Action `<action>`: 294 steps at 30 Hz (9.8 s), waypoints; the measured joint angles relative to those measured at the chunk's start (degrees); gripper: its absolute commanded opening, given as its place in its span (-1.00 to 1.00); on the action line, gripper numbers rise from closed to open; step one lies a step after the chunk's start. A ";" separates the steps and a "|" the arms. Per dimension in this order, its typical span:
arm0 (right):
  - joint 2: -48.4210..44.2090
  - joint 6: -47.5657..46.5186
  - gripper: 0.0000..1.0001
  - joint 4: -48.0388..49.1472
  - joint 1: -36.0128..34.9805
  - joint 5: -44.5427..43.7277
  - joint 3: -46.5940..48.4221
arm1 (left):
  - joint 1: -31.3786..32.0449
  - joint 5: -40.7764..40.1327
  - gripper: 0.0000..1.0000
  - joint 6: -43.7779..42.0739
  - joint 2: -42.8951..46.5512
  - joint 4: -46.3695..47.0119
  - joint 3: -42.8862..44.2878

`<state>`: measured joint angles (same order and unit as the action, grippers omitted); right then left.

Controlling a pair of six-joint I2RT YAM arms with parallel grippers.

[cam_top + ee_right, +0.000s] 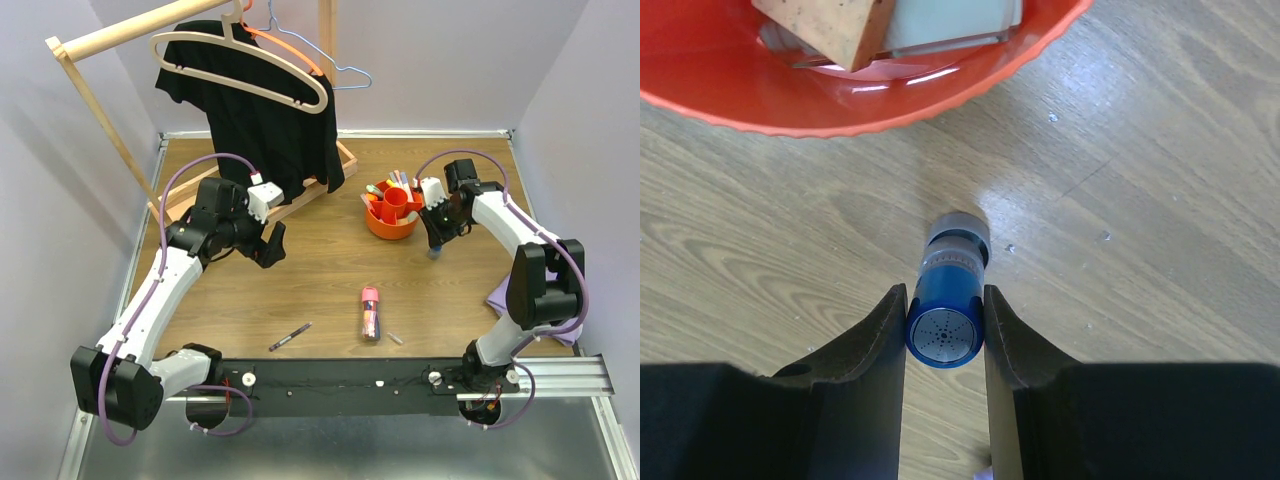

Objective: Sort the stationery into containers
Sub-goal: Close the pen cap at the center of the board, then place the stationery in the storage box, then pick up the storage box at the center of the board, then place the storage box in the storage box.

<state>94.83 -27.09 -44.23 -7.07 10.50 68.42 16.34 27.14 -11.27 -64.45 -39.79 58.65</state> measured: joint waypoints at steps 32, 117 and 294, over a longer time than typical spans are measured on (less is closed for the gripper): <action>-7.65 6.56 -0.99 13.81 0.00 -0.42 -15.08 | -0.15 0.57 0.97 0.24 -2.71 1.22 0.00; -1.18 13.64 0.05 3.34 -4.24 4.13 12.39 | -0.15 0.57 0.97 0.11 -10.54 1.44 7.89; -16.98 30.34 0.56 51.56 -19.06 -26.88 -15.87 | 7.93 -2.58 0.97 -15.72 -6.34 -11.98 1.77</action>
<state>77.84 3.25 7.33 -26.13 -16.38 52.56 24.27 24.56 -26.98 -70.78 -51.77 60.42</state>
